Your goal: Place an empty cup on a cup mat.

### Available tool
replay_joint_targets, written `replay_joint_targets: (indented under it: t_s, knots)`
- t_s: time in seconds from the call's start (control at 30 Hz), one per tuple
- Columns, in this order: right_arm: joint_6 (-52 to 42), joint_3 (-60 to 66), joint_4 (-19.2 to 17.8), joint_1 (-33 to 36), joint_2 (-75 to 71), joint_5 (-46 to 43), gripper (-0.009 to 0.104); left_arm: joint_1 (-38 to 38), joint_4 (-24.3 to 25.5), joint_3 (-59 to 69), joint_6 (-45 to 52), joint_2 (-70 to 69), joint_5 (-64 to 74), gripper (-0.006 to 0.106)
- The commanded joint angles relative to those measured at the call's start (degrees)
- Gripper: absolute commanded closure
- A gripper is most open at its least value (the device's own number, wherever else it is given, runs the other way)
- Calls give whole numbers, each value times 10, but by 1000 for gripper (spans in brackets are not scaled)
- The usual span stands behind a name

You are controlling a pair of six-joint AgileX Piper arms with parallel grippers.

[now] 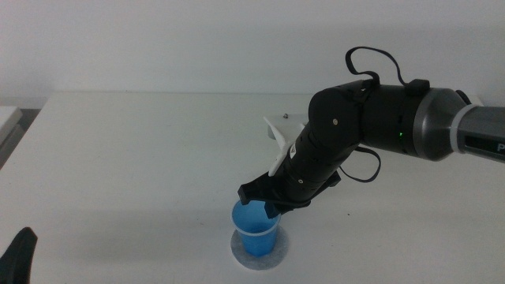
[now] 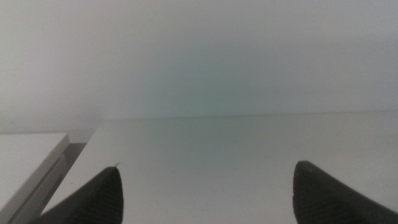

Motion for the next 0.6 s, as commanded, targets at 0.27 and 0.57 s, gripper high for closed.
replay_joint_targets:
  t_s: [0.27, 0.57]
  knots:
    - [-1, -2, 0, 1, 0, 11, 75, -1, 0, 0, -2, -2, -7, 7]
    - [-2, -4, 3, 1, 0, 27, 67, -1, 0, 0, -2, -2, -7, 7]
